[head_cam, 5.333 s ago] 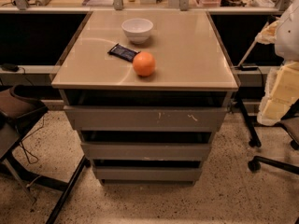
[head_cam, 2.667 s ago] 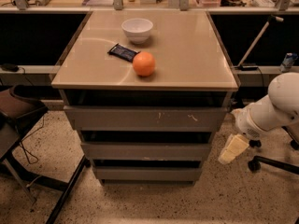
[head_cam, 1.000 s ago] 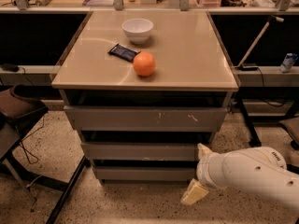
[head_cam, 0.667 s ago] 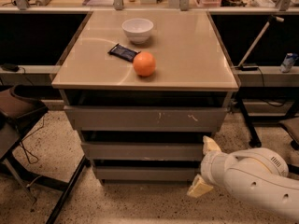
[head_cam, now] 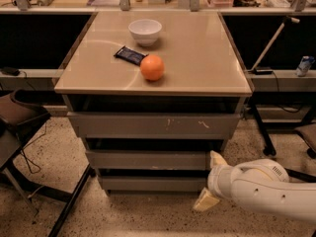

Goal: Open middle drawer

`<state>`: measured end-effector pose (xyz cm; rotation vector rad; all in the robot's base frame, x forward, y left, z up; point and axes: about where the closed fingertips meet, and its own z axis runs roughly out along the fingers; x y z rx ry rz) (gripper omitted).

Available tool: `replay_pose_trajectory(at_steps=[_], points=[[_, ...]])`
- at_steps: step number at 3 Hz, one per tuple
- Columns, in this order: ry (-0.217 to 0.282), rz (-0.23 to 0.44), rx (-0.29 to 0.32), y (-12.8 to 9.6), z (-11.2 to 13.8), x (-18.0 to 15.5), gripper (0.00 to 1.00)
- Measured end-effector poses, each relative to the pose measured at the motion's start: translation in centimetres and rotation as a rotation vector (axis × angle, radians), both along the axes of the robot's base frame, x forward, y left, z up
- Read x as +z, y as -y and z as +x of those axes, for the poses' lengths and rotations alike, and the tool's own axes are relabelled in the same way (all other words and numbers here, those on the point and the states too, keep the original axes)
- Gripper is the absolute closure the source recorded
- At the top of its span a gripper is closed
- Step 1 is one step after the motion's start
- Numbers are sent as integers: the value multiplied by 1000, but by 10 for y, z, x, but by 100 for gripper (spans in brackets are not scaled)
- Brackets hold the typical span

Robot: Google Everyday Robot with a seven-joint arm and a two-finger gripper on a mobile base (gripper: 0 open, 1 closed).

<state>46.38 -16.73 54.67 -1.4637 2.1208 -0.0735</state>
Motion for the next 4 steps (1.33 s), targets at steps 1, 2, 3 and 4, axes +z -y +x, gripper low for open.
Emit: replay_pose_trajectory(at_steps=[1,2,3,4], points=[[-50,63,-42,-15,30,-44,0],[6,149,-61,-39,65,-47,0],[18,159,-60,-41,68,-45,0],[29,148,-106,-28,85,-52,0]])
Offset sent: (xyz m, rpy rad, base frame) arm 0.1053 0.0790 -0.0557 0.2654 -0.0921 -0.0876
